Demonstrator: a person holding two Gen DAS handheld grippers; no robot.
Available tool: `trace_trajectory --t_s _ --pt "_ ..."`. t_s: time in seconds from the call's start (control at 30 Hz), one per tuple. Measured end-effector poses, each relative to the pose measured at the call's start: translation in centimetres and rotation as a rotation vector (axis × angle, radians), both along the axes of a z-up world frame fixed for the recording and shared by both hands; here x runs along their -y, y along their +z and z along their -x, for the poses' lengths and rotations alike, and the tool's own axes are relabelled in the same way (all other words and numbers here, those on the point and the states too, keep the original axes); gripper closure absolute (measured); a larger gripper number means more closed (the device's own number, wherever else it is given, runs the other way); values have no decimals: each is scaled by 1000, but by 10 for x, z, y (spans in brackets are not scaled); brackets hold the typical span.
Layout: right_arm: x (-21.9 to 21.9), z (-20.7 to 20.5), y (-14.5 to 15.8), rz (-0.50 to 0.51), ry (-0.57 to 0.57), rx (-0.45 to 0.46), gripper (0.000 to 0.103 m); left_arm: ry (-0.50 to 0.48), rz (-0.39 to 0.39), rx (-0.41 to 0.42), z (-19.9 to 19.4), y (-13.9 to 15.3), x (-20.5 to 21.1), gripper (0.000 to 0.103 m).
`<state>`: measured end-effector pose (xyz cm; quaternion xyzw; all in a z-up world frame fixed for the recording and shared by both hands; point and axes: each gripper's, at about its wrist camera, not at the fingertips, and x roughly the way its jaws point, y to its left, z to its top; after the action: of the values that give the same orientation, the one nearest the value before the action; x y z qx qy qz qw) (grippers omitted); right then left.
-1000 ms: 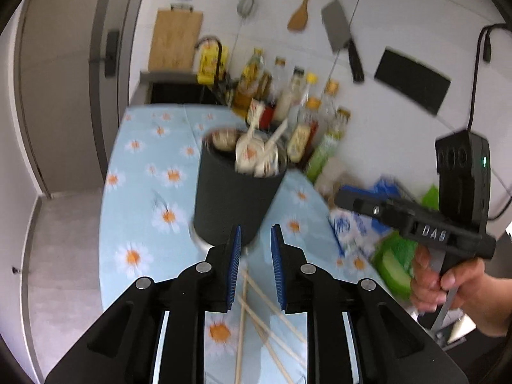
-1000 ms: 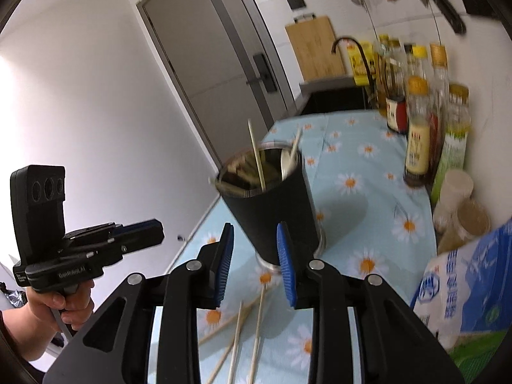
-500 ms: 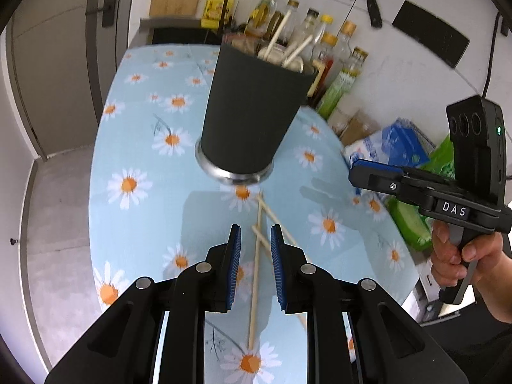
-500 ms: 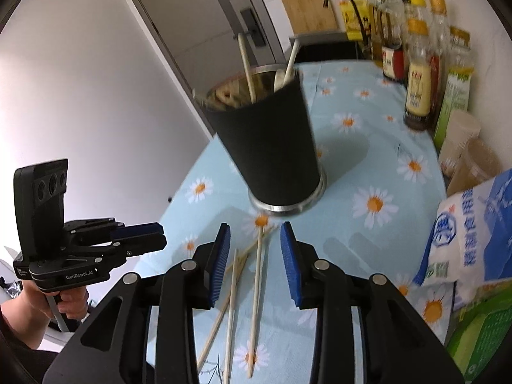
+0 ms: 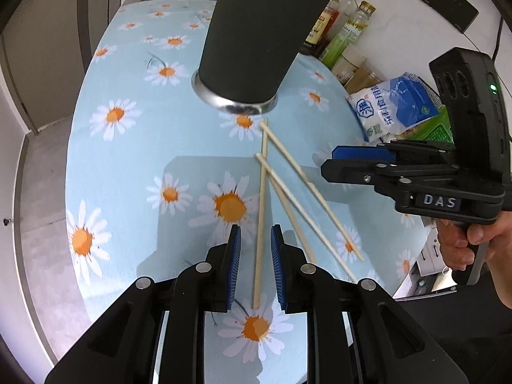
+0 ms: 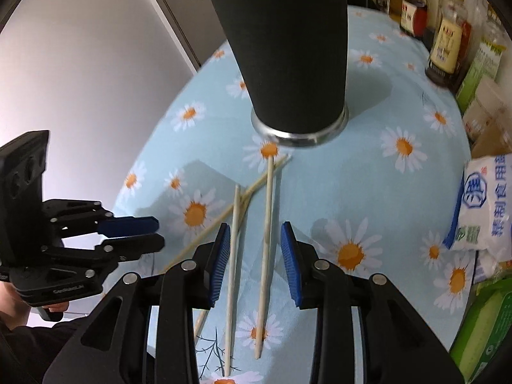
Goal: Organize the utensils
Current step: 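Close the right tool on a chopstick while the left tool closes on another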
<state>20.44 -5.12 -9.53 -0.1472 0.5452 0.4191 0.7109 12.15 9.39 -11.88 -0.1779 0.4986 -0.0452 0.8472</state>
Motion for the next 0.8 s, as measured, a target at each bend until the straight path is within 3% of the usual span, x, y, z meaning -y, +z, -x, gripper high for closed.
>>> trace_trajectory --t_s 0.3,0.5,0.67,0.8 --pt "-20 -9 -22 151 -3 -44 70 -3 41 -9 9 -10 -2 85" --pt "-33 -12 -35 243 4 -83 84 11 50 -11 11 -12 -4 85" --pt "-44 -12 -39 295 2 -85 86 23 72 -14 13 -11 -8 85" --pt "-58 -15 -44 348 4 -75 97 27 77 -14 11 -11 -8 85"
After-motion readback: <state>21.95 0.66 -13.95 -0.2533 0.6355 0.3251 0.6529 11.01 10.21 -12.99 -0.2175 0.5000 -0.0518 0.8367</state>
